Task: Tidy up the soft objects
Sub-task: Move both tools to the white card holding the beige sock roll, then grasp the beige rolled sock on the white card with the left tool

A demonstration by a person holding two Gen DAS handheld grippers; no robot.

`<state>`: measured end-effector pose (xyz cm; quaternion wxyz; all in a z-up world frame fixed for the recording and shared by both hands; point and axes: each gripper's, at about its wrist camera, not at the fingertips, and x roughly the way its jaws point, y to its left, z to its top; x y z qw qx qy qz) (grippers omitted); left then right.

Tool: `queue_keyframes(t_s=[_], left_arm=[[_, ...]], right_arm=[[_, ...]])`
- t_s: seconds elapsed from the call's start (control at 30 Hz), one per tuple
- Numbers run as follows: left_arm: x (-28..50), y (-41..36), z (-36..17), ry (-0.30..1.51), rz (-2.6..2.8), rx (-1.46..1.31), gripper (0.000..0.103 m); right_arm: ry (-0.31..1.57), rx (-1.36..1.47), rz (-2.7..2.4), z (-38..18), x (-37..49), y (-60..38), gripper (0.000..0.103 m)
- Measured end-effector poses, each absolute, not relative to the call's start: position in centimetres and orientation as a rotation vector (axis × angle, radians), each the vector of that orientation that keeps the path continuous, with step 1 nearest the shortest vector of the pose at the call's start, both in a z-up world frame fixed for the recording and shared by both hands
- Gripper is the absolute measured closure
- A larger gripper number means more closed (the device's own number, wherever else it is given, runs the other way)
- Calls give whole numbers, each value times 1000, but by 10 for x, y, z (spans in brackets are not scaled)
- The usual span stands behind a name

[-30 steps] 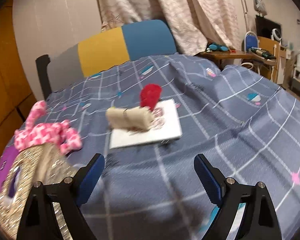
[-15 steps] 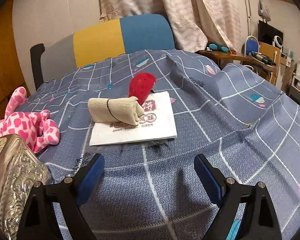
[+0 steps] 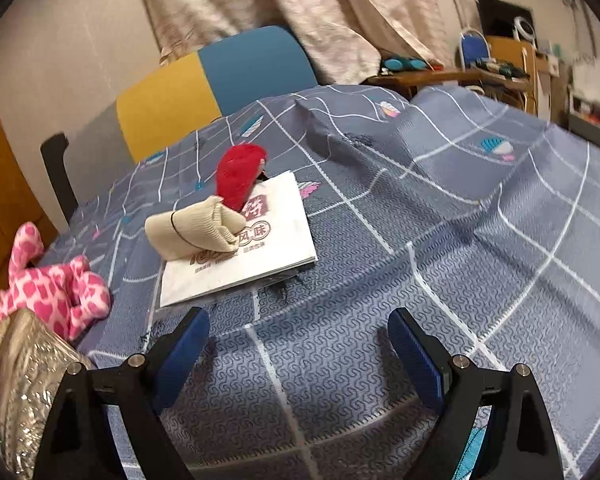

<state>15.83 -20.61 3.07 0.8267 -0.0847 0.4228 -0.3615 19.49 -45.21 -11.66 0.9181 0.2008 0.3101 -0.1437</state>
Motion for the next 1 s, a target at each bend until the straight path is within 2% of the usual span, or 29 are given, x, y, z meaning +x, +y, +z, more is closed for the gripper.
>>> queue_keyframes(t_s=[0.27,0.57,0.83,0.9,0.97,1.0], left_arm=[[220,-265,4,1023,-673,-117,22],[305,-300,-19,1131,-534,-289,22],[359,-327,-63,1241,-425,-358,23],[368,-329,-75,1278,-398,-392,26],[374,-332,-84,1310,-388,-406,39],[376,-333,-87,1313,-381,-407,42]], right_arm=[[604,549,-260,-124,187,-471,11],[546,637,-219,-129,178,-479,11],[522,654,-212,-130,175,-481,11],[518,656,-210,-130,174,-481,11],[513,659,-208,-130,173,-482,11],[510,661,-206,-130,173,-482,11]])
